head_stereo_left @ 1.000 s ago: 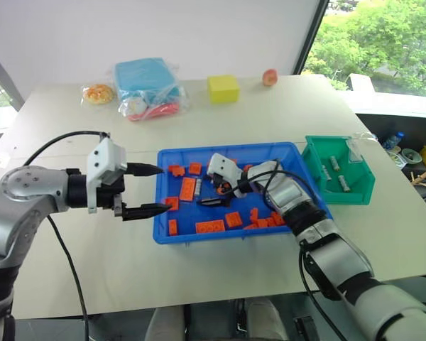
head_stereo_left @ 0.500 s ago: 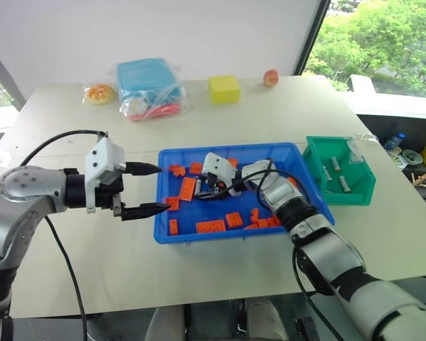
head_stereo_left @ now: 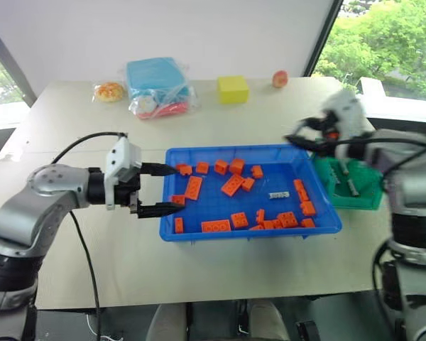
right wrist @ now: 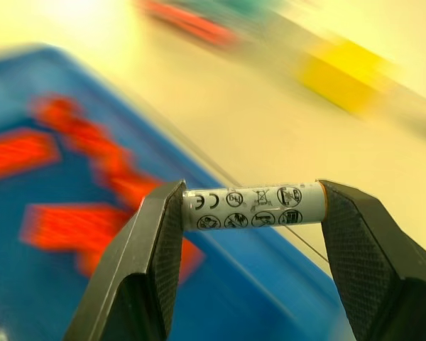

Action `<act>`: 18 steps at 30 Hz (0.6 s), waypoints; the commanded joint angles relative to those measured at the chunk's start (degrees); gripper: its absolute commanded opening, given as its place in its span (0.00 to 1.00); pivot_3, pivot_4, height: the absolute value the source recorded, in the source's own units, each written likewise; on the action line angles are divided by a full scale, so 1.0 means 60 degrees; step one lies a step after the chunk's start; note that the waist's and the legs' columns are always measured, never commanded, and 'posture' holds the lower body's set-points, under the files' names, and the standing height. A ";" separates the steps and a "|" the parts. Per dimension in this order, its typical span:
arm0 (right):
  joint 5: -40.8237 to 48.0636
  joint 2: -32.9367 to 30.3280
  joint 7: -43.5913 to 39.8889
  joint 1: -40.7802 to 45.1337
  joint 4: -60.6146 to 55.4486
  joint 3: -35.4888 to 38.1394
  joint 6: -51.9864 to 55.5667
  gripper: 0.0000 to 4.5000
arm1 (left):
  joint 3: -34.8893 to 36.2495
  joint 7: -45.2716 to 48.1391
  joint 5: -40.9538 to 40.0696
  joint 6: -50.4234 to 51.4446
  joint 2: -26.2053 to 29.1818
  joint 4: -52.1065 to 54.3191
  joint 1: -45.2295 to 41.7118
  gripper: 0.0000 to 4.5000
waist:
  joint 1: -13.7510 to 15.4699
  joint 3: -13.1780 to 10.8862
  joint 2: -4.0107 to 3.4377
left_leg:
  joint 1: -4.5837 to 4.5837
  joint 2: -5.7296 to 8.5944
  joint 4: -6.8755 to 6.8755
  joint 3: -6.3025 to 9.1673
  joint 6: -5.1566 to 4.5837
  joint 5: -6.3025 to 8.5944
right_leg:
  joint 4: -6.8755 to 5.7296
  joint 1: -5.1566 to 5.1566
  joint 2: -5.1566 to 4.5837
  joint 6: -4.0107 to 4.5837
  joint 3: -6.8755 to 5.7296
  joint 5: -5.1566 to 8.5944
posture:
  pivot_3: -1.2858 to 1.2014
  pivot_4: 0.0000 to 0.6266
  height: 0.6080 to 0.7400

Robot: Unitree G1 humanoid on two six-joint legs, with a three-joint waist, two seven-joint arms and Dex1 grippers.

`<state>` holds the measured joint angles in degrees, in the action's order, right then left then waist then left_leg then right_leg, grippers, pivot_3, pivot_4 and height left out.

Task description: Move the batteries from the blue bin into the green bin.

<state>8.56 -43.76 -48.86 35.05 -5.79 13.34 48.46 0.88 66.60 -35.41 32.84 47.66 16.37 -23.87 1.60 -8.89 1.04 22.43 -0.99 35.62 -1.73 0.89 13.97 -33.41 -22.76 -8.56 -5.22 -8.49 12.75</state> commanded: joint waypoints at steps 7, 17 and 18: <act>-0.0259 -0.1038 0.1012 -0.1458 0.0629 0.0468 -0.0409 0.68 | -0.0581 0.0588 0.0447 -0.0626 -0.0538 -0.0787 -0.1102 1.00 | -0.0186 -0.0011 -0.0019 | 0.0003 -0.0003 -0.0009 -0.0026 -0.0036 -0.0016 | -0.0004 0.0010 -0.0002 -0.0022 0.0003 -0.0016 | 0.52 0.24 0.72; 0.0024 -0.1949 -0.0249 -0.0647 0.1526 -0.0488 -0.2093 0.99 | -0.0824 0.0619 0.0313 -0.0452 -0.0958 -0.0431 -0.1202 1.00 | -0.0164 -0.0027 -0.0042 | 0.0003 -0.0007 -0.0005 -0.0024 -0.0039 -0.0016 | 0.0007 0.0015 -0.0002 -0.0008 0.0005 -0.0008 | 0.52 0.24 0.72; 0.0237 -0.2028 -0.0896 -0.0516 0.1416 -0.0743 -0.2421 0.99 | -0.0844 0.0611 0.0325 -0.0438 -0.0998 -0.0407 -0.1213 1.00 | -0.0170 -0.0027 -0.0041 | 0.0002 -0.0007 -0.0004 -0.0024 -0.0039 -0.0016 | 0.0006 0.0016 -0.0001 -0.0009 0.0004 -0.0008 | 0.52 0.24 0.72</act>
<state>8.07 -54.65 -49.95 30.13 4.49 9.35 37.00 -3.96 70.18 -33.08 30.49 41.70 12.25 -30.03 0.58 -9.05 0.80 22.43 -1.05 35.59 -1.87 0.66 13.88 -33.37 -22.66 -8.56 -5.29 -8.46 12.69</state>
